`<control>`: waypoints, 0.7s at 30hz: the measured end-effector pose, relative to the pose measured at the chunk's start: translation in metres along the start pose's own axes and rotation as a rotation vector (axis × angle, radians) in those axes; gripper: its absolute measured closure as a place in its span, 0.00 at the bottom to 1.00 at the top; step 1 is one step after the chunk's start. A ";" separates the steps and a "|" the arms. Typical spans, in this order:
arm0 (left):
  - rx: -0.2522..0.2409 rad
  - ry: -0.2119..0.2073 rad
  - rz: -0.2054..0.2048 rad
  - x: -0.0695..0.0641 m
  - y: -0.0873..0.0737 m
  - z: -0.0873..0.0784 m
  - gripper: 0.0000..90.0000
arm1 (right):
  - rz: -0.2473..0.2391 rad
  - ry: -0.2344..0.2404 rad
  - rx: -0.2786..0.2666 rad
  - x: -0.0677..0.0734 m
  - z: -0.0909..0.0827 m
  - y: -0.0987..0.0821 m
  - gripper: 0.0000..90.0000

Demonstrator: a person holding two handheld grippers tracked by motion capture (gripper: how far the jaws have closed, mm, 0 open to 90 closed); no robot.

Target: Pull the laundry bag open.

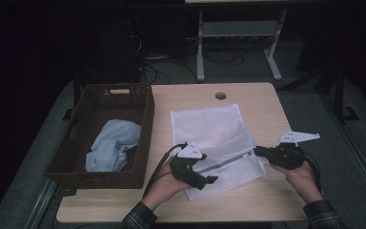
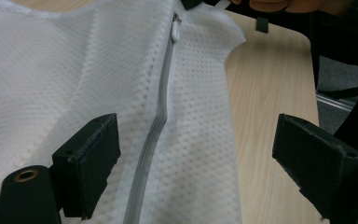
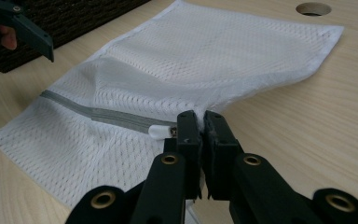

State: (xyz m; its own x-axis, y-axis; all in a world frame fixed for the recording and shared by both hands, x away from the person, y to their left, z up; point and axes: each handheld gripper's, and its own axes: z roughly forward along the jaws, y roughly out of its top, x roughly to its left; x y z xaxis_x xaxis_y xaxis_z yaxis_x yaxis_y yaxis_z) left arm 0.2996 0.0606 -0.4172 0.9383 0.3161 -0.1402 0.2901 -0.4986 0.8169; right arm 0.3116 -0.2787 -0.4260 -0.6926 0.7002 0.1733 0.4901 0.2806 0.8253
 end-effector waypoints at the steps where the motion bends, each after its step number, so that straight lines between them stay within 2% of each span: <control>1: -0.002 -0.005 -0.004 -0.001 0.001 0.002 0.16 | -0.001 0.003 -0.001 0.001 0.000 0.000 0.95; 5: 0.001 -0.039 0.008 -0.004 0.006 0.008 0.21 | -0.011 0.014 -0.002 0.005 0.001 0.001 0.95; 14: -0.011 -0.082 0.022 -0.012 0.013 0.018 0.26 | -0.034 0.042 -0.006 0.016 0.004 0.005 0.95; 21: 0.004 -0.086 0.016 -0.015 0.015 0.029 0.31 | -0.052 0.069 -0.011 0.025 0.003 0.008 0.95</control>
State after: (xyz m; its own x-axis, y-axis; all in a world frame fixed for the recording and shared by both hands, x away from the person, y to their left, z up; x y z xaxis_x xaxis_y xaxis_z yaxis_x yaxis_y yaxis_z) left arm 0.2957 0.0253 -0.4187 0.9555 0.2375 -0.1751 0.2756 -0.5063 0.8171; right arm 0.2996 -0.2565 -0.4170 -0.7519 0.6379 0.1664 0.4471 0.3080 0.8398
